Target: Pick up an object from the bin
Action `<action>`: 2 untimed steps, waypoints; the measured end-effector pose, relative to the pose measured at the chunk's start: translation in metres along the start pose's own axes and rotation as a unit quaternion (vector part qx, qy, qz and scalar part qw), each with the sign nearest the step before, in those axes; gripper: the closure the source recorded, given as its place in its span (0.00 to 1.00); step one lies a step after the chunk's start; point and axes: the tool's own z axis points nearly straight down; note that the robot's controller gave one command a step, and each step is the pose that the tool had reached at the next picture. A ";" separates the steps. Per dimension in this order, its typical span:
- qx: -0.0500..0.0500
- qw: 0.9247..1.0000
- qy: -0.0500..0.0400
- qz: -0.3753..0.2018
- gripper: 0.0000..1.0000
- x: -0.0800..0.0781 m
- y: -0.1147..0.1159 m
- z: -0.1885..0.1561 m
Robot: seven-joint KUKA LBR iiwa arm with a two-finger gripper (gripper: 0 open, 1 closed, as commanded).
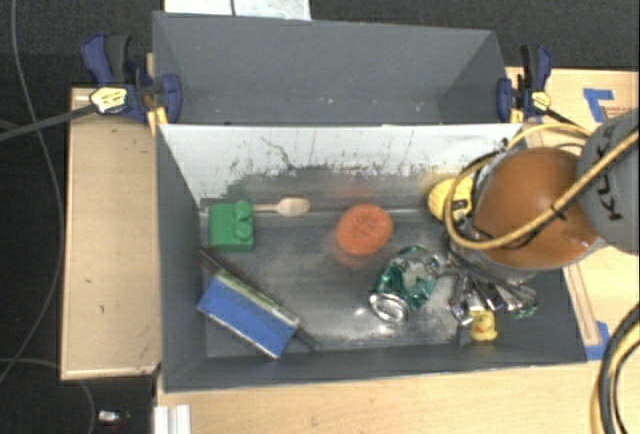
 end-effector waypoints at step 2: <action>-0.001 0.999 -0.001 0.033 0.00 -0.058 -0.015 0.020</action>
Offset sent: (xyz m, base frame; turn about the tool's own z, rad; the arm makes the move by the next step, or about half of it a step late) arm 0.0686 0.0036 -0.0244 0.0795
